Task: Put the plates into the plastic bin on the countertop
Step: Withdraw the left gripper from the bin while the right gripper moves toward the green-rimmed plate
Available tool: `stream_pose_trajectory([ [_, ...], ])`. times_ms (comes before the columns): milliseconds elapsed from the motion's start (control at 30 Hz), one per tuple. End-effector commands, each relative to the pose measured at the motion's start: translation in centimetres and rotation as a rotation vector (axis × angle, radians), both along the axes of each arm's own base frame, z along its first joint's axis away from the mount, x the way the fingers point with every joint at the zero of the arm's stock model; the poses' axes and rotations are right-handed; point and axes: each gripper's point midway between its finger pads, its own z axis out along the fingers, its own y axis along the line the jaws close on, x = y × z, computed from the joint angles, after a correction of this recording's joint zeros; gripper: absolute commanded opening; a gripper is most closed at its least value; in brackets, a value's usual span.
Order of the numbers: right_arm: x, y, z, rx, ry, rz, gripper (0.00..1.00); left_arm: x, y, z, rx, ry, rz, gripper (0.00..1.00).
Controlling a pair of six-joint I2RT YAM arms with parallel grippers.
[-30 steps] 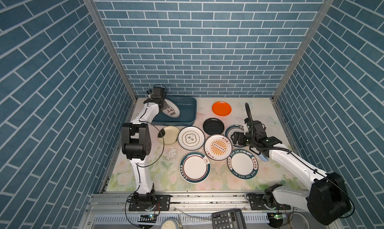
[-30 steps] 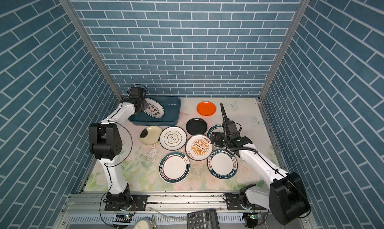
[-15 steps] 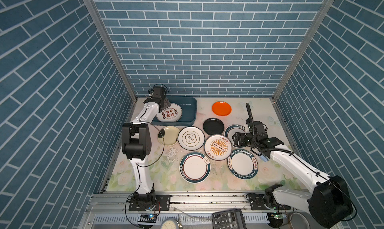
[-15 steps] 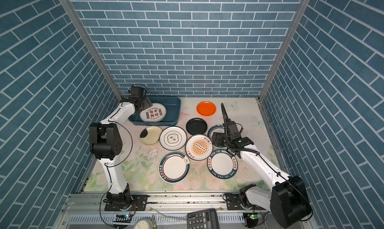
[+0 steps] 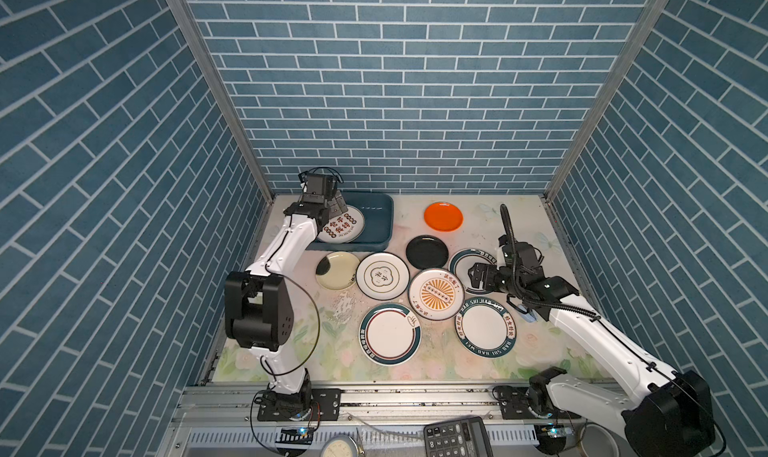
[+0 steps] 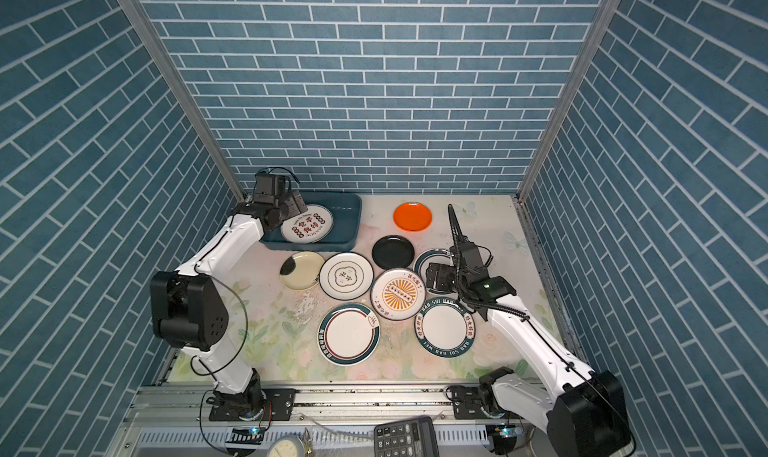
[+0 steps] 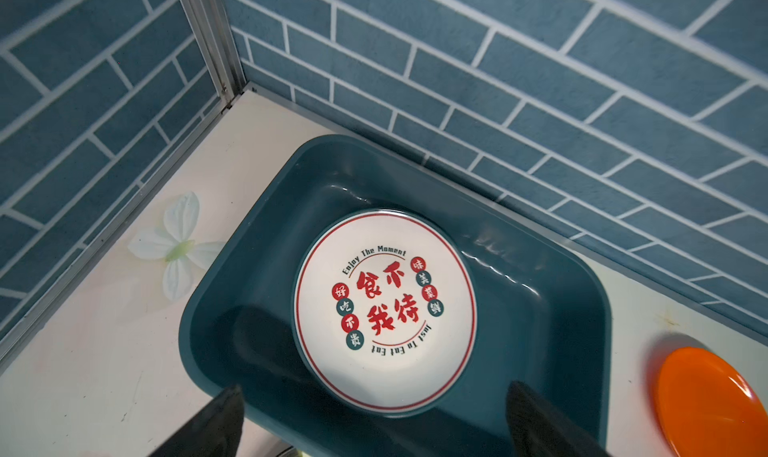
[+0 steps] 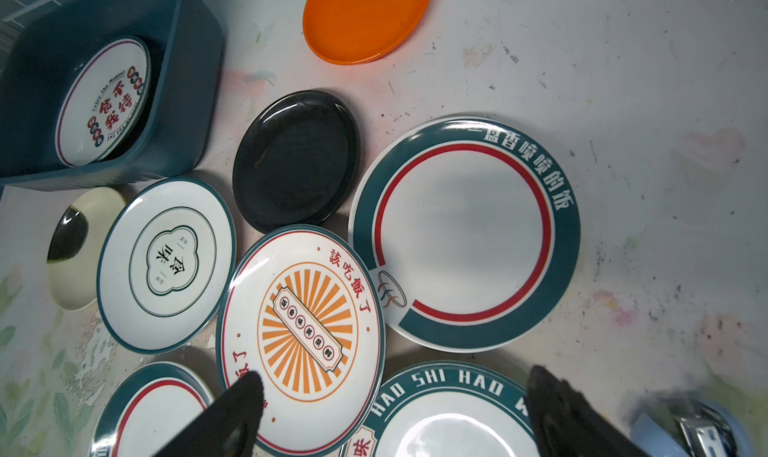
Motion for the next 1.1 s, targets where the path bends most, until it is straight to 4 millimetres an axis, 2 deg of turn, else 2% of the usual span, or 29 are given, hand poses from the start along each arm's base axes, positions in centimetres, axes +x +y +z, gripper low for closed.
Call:
stream_pose_trajectory([
  [0,-0.4,-1.2,1.0,-0.004,-0.015,-0.054,0.99,-1.7,-0.9,1.4,-0.002,-0.052,-0.026,1.00],
  [233,-0.5,-1.9,2.2,0.004,-0.035,-0.071,0.98,-6.1,-2.1,2.4,-0.065,-0.092,-0.085,0.99],
  [367,0.0,-3.3,3.0,-0.045,-0.025,-0.117,0.97,-9.0,-3.2,2.7,-0.150,-0.135,-0.145,0.99],
  [533,1.0,-4.5,4.8,-0.036,-0.027,-0.147,0.97,-12.5,-4.2,1.8,-0.253,-0.208,-0.218,1.00],
  [633,1.6,-6.2,5.6,-0.023,-0.011,-0.195,0.96,-14.5,-4.2,1.2,-0.267,-0.220,-0.235,1.00],
  [733,1.7,-7.7,6.3,-0.039,-0.006,-0.230,0.96,-15.8,-4.4,0.8,-0.287,-0.252,-0.259,1.00],
  [867,1.9,-7.7,6.5,0.039,-0.008,-0.229,0.95,-17.2,-5.0,-0.1,-0.356,-0.301,-0.293,1.00],
  [1067,2.9,-7.3,4.9,0.173,0.038,-0.240,0.95,-17.8,-8.4,0.1,-0.522,-0.316,-0.444,1.00],
])
